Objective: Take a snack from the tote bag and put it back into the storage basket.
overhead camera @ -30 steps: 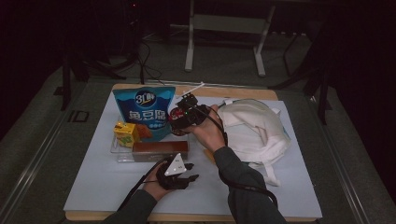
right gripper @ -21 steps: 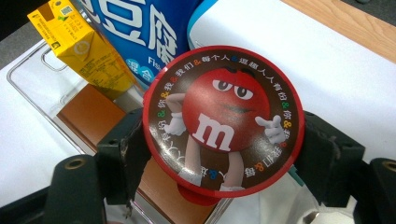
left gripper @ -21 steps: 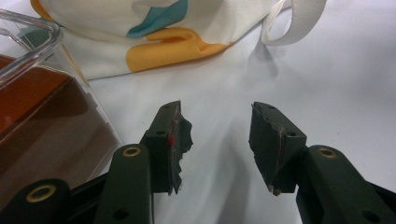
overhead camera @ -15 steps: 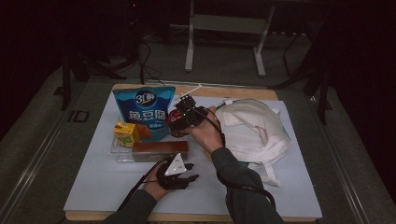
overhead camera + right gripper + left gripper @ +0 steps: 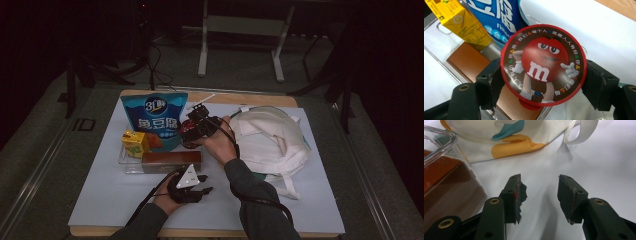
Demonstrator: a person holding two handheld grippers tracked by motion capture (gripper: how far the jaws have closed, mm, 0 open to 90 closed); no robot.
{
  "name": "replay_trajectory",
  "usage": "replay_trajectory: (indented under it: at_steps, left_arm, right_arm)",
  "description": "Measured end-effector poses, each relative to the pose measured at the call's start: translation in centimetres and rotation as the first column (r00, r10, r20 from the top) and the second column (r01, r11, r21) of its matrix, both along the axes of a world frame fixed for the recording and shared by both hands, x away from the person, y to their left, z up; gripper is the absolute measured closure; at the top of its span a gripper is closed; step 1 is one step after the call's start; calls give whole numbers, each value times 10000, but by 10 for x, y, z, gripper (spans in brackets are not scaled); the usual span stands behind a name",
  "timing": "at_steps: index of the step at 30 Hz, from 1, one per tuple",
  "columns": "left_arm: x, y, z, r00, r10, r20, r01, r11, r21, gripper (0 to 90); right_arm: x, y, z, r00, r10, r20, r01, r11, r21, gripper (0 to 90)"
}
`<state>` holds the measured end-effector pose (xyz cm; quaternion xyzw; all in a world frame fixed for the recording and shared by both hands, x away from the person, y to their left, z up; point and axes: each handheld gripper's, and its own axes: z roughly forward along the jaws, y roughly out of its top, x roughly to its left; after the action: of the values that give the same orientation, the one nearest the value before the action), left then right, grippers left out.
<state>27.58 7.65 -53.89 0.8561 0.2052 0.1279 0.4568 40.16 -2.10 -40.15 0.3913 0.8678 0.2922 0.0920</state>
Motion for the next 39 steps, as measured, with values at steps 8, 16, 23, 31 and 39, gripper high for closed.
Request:
replay_trajectory:
  at_steps: [8,16,23,31,39]
  left_arm:
    - [0,0,0,10000,-10,50,10,10000,45,542]
    - [0,0,0,10000,-16,48,16,10000,70,542]
    - [0,0,0,10000,-18,52,17,10000,69,542]
    - [0,0,0,10000,-17,44,16,10000,54,542]
    - [0,0,0,10000,-17,25,17,10000,63,542]
  right_arm:
    - [2,1,-5,10000,-29,-64,29,10000,-5,256]
    - [4,3,-9,9999,-72,-87,72,10000,-25,255]
    - [5,4,-12,9999,-103,-113,102,9999,-95,255]
    - [6,4,-15,10000,-93,-37,92,9998,-157,255]
    - [7,6,-19,9998,-191,7,191,9995,-243,255]
